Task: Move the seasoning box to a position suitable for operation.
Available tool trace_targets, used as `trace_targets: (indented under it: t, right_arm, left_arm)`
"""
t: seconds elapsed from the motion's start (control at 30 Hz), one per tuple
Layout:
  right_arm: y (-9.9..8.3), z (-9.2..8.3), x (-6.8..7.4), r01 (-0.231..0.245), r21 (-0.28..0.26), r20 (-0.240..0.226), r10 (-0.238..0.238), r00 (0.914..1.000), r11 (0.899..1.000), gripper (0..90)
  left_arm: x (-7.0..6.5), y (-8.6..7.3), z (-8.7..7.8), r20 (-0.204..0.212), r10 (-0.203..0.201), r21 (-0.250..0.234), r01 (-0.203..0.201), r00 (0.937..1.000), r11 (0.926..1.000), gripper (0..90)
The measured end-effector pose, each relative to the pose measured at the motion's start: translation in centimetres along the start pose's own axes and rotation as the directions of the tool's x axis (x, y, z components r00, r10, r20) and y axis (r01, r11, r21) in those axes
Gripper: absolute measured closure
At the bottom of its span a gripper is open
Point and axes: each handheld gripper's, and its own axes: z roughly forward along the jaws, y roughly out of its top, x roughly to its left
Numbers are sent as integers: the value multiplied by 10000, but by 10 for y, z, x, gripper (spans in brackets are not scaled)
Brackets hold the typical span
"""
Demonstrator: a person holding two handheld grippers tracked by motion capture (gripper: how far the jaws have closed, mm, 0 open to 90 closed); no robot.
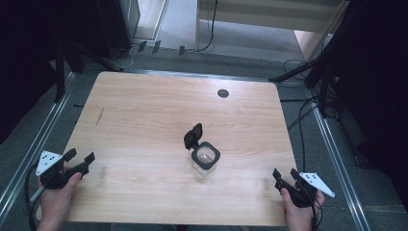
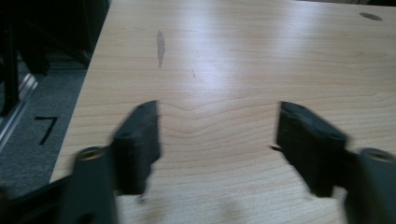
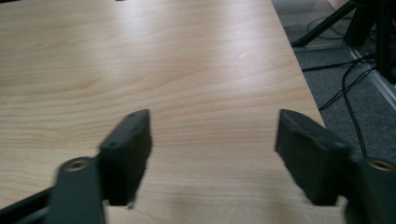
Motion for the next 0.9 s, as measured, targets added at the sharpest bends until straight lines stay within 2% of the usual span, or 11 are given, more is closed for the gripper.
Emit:
trace_targets:
  t: [0.07,0.1,0.13,0.27,0.47,0.53,0.6,0.63,0.7,0.73,0.9]
  right_arm:
    - [0,-1,1,39,-76,-7,-39,10000,10000,400]
    - [2,-1,5,207,-117,-33,-207,9998,9997,553]
    - [3,-1,6,97,-185,-351,-104,9993,9998,576]
    - [11,-2,17,-187,-391,-826,154,9965,9991,728]
    - [21,4,42,-96,-541,-1654,5,9862,9985,869]
    - [23,9,52,7,-467,-2000,-100,9797,9989,900]
    - [24,11,58,79,-444,-2124,-172,9770,9990,900]
    - [25,15,69,315,-447,-2360,-412,9709,9985,900]
    - [26,19,80,414,-435,-2700,-516,9615,9982,900]
    - [27,21,86,431,-392,-2800,-524,9586,9983,900]
    - [29,32,113,802,-251,-3435,-840,9354,9965,900]
  left_arm:
    - [-2,0,-1,6,76,31,-76,10000,10000,454]
    - [-7,1,0,228,290,195,-294,9993,9994,635]
    - [-10,1,1,289,435,291,-443,9986,9986,684]
    - [-23,3,2,682,271,449,-302,9973,9985,828]
    - [-68,16,7,1831,693,461,-790,9806,9958,900]
    - [-94,21,11,2453,1127,530,-1294,9629,9902,900]
    - [-103,22,12,2635,1272,530,-1460,9562,9879,900]
    - [-119,23,15,3012,1391,602,-1644,9434,9845,900]
    - [-136,22,20,3313,1476,669,-1792,9319,9815,900]
    - [-136,22,20,3313,1476,669,-1792,9319,9815,900]
    - [-181,24,33,4067,1564,733,-2028,9001,9765,900]
